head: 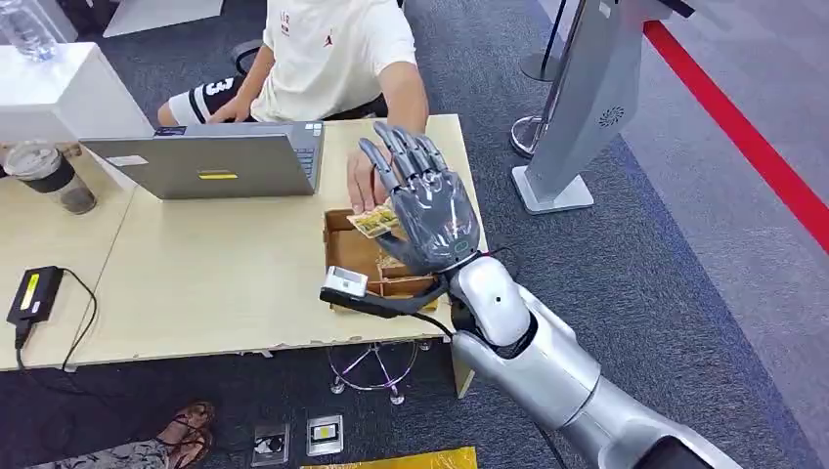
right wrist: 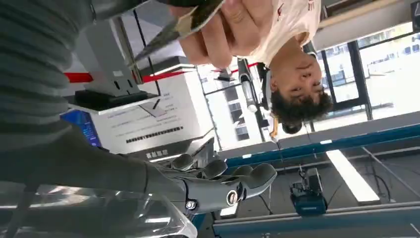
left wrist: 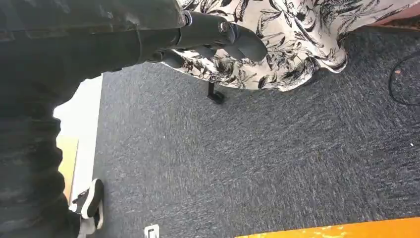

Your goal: Pass the card to the sensor for recognition and then transmit it.

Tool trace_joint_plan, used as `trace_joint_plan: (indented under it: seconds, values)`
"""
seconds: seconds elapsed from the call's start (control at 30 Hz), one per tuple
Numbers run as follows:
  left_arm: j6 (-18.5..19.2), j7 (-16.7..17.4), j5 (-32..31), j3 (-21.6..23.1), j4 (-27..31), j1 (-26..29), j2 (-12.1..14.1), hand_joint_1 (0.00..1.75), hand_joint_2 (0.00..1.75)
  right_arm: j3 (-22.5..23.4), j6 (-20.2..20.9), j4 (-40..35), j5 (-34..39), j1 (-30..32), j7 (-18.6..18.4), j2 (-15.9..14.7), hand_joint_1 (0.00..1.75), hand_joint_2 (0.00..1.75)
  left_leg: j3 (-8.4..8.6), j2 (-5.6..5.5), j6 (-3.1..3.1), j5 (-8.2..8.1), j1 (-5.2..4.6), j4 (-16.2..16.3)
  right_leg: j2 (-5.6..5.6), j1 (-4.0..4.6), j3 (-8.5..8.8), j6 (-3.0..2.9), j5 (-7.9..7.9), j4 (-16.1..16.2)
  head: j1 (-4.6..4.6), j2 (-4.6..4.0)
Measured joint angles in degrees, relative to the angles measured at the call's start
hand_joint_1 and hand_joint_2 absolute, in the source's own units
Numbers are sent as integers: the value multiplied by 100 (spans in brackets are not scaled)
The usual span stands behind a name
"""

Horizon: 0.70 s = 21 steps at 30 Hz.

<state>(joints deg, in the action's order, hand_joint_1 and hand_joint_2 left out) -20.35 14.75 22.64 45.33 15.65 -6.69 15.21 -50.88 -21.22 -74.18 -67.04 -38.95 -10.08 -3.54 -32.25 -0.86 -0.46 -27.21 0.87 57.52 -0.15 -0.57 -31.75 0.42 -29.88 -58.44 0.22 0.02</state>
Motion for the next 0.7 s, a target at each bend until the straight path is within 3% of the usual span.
trace_joint_plan:
  seconds: [0.17, 0.7]
  values:
    - [0, 2, 0, 0, 0, 0, 0, 0, 175, -2, -33, 15, 0, 8, 50, 0, 173, 175, 0, 0, 0, 0, 0, 0, 0, 0, 0, 0, 0, 0, 0, 0]
    - [-7, 39, 42, 0, 0, 1, 2, 0, 175, -2, -107, 153, 127, 51, 136, 20, 175, 175, 1, 0, 0, 0, 0, 0, 1, 0, -1, 0, 0, 0, 0, 0]
